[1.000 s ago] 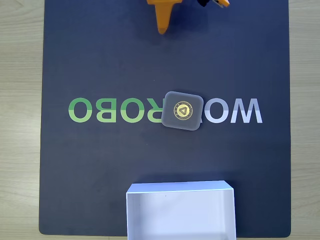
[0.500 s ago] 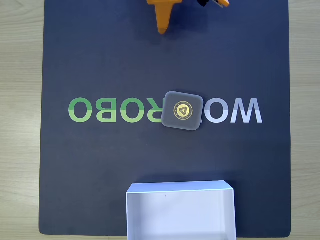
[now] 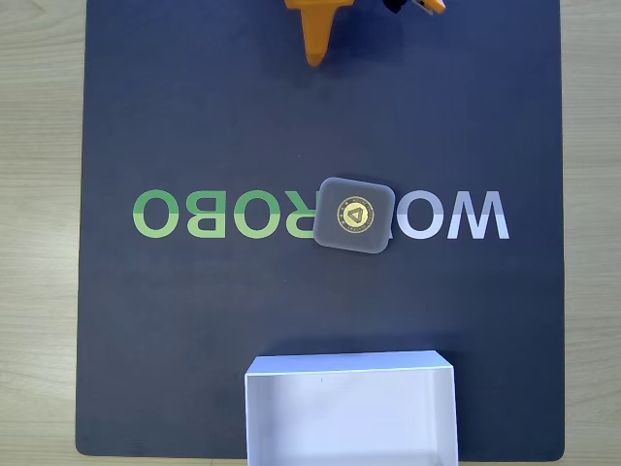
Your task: Grab the usb to bin
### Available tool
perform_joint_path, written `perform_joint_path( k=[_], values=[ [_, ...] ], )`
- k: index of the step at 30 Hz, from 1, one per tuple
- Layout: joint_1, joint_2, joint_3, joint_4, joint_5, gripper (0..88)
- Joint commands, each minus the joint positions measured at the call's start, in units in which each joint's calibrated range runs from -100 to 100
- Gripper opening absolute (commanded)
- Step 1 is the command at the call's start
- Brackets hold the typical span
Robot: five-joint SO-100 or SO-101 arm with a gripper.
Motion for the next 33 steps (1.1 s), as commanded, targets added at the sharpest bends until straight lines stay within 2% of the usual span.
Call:
perform_joint_path(
  k=[1,13,17,24,30,33],
  values=[
    [0.23,-0.18,-0.36,0.70,0.20,0.9],
    [-0.36,-0.09,-0.27,0.18,0.14,1.6],
    [-0.19,4.49,-2.62,-2.96,-0.23,1.6],
    [-0.36,37.38,-22.85,-16.75,-0.59,1.7],
    [-0.36,66.88,-46.16,-16.41,-8.11,1.7],
    [-0.70,79.18,-58.80,-11.78,-11.06,1.7]
  ],
)
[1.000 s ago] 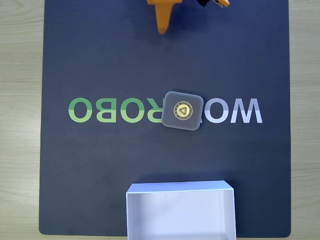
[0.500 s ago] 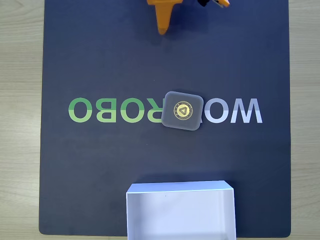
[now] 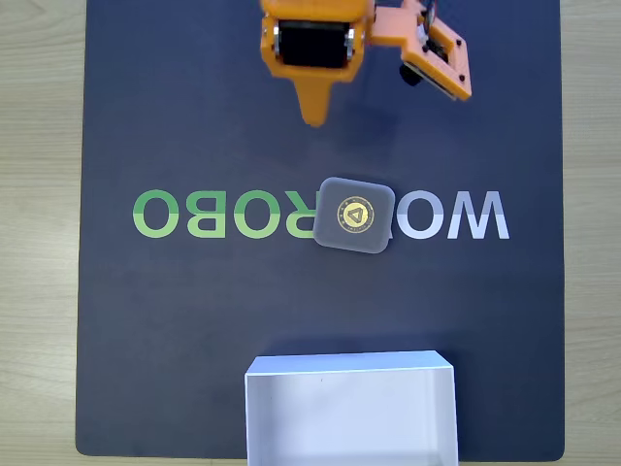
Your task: Grab the usb to bin
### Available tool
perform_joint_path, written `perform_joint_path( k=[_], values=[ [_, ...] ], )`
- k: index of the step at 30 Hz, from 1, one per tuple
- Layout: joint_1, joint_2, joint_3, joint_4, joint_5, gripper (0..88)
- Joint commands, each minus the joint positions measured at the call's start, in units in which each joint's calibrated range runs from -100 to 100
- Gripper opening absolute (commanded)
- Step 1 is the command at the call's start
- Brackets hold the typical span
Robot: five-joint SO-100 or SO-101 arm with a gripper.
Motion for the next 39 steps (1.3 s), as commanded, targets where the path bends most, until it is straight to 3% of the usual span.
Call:
perform_joint_path(
  k=[1,11,18,23,39],
  values=[
    [-1.27,15.02,-18.13,5.23,-3.25,1.8],
    [-6.24,41.39,-47.94,21.73,-7.14,5.2],
    [-6.32,48.77,-51.38,21.47,-8.72,36.3],
    [-6.41,52.92,-51.92,21.38,-8.72,49.7],
    [-8.26,65.55,-52.46,17.72,-8.72,51.6]
  ],
)
